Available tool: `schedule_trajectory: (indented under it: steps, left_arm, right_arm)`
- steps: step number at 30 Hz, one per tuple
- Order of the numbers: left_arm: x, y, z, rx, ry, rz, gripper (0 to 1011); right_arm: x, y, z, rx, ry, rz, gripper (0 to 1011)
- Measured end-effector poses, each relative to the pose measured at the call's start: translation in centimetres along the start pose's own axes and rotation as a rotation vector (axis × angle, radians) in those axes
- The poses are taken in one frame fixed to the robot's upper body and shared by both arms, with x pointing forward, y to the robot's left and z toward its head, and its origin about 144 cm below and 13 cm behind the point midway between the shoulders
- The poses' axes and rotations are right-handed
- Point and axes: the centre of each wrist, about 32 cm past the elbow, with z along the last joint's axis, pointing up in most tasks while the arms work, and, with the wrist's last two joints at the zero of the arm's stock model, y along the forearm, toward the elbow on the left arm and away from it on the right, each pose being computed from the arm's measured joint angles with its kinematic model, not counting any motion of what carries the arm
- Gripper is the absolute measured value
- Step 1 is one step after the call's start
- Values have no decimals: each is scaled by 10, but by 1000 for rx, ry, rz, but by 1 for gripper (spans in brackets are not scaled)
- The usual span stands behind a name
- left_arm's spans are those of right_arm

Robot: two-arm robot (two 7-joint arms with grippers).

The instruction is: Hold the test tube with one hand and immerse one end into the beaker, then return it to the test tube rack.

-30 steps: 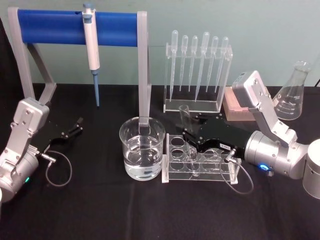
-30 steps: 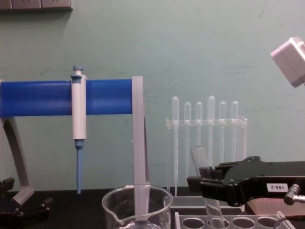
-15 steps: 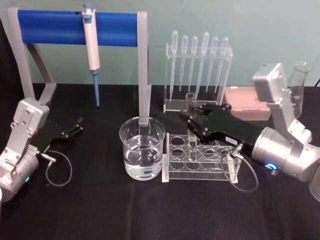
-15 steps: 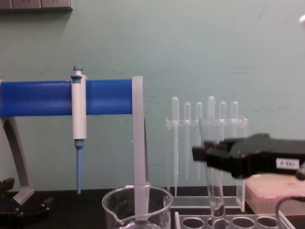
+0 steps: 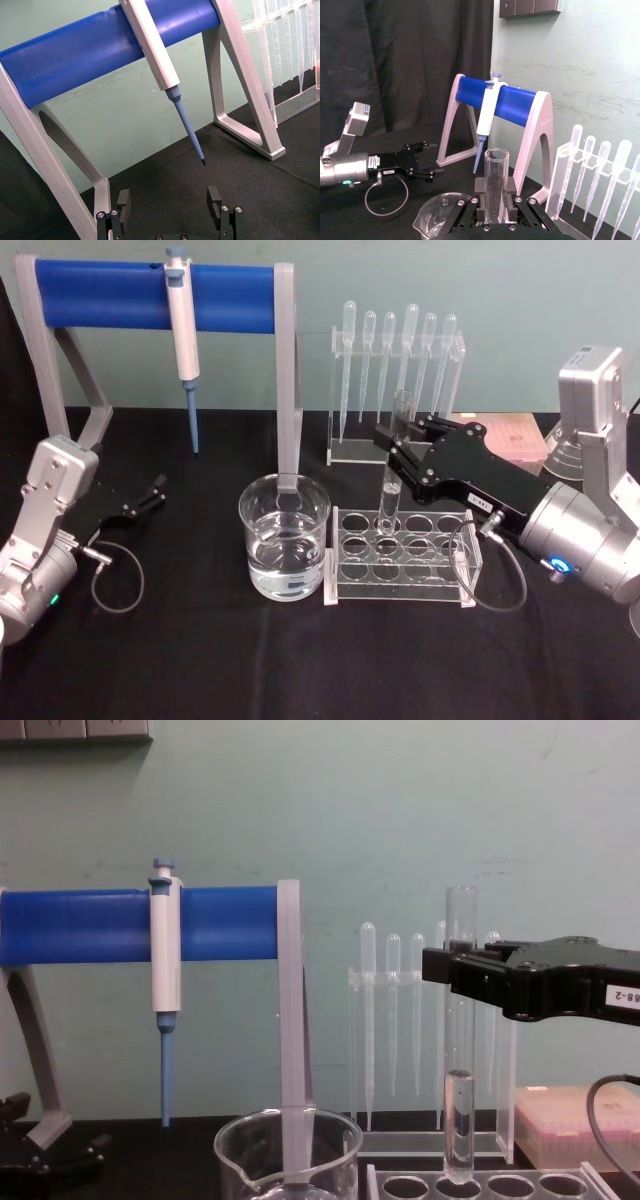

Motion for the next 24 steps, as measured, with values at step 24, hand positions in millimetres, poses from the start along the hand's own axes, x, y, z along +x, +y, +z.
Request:
schedule_trajectory:
  steps: [24]
  left_arm:
    - [0, 0, 0, 0, 0, 0, 1000]
  right_arm:
    - [0, 0, -1, -2, 2, 1, 235]
